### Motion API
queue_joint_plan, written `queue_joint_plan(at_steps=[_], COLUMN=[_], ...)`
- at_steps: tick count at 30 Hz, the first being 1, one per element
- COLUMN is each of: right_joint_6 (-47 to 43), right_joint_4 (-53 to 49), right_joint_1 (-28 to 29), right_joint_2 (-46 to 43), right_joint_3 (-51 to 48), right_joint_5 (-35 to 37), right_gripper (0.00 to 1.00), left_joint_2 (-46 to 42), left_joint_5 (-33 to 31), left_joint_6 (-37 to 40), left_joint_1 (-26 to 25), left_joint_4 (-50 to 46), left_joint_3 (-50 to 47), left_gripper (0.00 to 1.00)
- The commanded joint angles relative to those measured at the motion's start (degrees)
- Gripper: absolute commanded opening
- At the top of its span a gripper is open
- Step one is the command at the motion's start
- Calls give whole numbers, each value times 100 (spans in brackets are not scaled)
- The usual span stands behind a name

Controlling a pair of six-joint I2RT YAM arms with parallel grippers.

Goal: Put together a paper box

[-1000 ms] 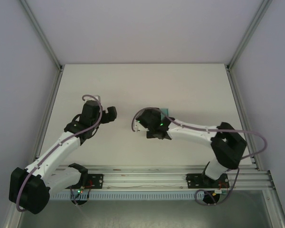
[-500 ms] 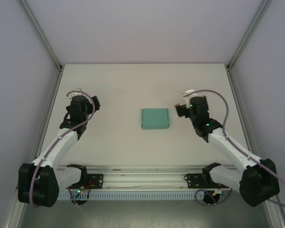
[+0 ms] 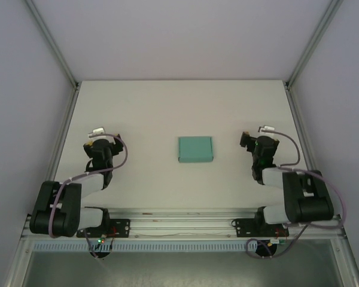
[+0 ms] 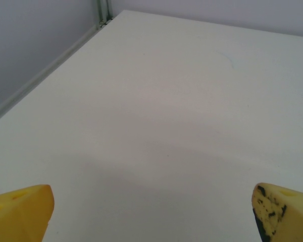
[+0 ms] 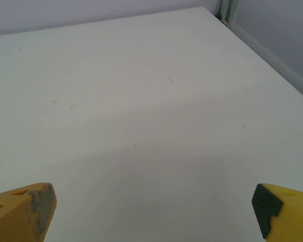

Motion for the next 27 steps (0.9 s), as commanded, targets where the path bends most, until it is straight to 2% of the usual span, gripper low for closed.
queue_joint_plan(at_steps=[1,2,4,6,8,10,11,12,14,16,19,21,27], right_joint_6=[281,349,533,543,579,568,569,562,559,559,559,561,564], right_joint_4=[891,62,500,-6,268,121,55,153,113,143,111,102,114], right_joint_1=[-105,-194,-379,-380,-379,-379,-399,-379,-380,-380,-380,-379,-380], right_joint_2=[469,288,458,342,416,372,342,375,361,366,363,366,366], right_joint_3=[80,349,293,425,364,387,403,383,389,387,395,400,396], right_joint_5=[-104,-204,-385,-320,-245,-215,-221,-222,-221,-221,-222,-223,-221], right_gripper=[100,100,100,100,100,100,100,100,100,100,100,100,100], left_joint_2=[137,215,828,1533,1085,1432,1294,1144,1348,1208,1291,1198,1242], left_joint_5=[24,12,59,233,264,243,236,221,206,201,184,193,178], left_joint_6=[175,271,320,534,288,500,415,331,475,408,452,404,431], left_joint_1=[71,77,127,139,147,130,134,138,113,102,104,104,99], left_joint_4=[630,801,2055,3208,1382,2537,2266,1586,2277,1764,2059,1779,1922], left_joint_3=[174,158,-206,-284,235,-78,-13,173,26,137,76,137,103], left_gripper=[100,100,100,100,100,100,100,100,100,100,100,100,100])
